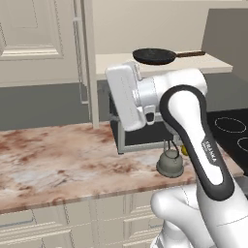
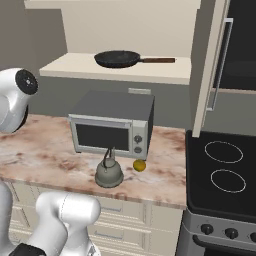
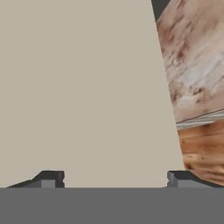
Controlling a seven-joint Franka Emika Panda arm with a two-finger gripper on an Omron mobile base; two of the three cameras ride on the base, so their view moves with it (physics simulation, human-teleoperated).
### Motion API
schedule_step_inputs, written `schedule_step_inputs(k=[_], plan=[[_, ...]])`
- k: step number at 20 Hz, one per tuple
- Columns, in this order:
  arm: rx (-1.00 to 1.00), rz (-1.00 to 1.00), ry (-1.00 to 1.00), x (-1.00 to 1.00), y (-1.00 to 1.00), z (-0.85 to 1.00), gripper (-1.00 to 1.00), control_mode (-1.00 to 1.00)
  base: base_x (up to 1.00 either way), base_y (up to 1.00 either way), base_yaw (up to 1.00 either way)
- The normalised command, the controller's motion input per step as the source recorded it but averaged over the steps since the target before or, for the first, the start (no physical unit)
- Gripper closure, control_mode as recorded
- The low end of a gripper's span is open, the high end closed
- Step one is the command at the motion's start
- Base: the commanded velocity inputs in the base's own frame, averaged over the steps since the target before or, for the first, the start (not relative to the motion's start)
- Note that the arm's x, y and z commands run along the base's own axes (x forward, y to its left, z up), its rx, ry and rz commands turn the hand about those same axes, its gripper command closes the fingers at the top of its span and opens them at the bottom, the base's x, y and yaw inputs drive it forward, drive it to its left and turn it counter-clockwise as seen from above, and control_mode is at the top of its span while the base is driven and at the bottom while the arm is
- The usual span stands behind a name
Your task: Pick the pan from the cabinet and place it on the stove. Then turn on the stove burner for the pan.
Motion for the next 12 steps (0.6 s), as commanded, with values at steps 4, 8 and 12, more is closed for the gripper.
schedule_step_inputs(k=[4,8,12], plan=[[-0.02,0.01,0.0,-0.04,0.07,-0.01,-1.0,-1.0,0.0,0.0,0.0],[-0.15,0.03,-0.1,-0.09,-0.24,0.03,-1.0,-1.0,0.0,0.0,0.0],[-0.15,-0.06,-0.04,-0.2,-0.54,0.08,-1.0,-1.0,0.0,0.0,0.0]])
